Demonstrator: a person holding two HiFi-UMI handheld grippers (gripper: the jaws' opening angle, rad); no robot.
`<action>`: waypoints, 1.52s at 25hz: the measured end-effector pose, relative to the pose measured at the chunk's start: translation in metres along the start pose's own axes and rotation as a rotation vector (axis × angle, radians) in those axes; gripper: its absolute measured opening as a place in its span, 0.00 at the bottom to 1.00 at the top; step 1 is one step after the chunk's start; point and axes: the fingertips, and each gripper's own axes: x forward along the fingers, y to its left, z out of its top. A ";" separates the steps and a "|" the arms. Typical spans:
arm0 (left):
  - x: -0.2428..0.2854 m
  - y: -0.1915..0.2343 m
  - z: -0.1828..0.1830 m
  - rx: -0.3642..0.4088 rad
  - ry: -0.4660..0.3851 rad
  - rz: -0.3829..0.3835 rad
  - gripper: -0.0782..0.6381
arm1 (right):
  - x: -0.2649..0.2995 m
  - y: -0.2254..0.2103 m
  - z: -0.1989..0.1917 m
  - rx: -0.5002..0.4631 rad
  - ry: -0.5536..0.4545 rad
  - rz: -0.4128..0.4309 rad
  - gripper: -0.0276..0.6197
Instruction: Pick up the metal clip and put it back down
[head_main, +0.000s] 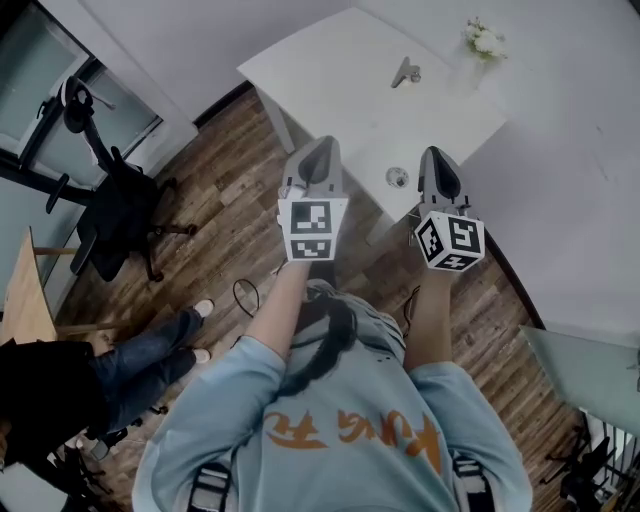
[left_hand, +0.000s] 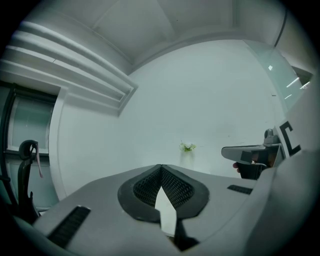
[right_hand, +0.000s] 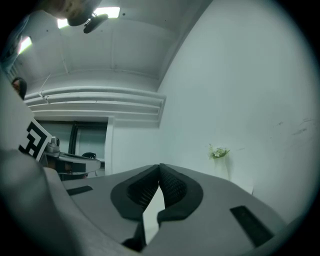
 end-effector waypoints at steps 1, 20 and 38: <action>0.005 0.000 0.000 0.001 0.000 -0.003 0.14 | 0.002 -0.004 0.000 -0.001 -0.002 -0.004 0.04; 0.236 0.061 -0.054 0.005 0.110 -0.197 0.14 | 0.195 -0.090 -0.082 0.050 0.094 -0.177 0.05; 0.390 0.064 -0.145 -0.136 0.323 -0.408 0.14 | 0.295 -0.150 -0.187 0.113 0.456 -0.326 0.12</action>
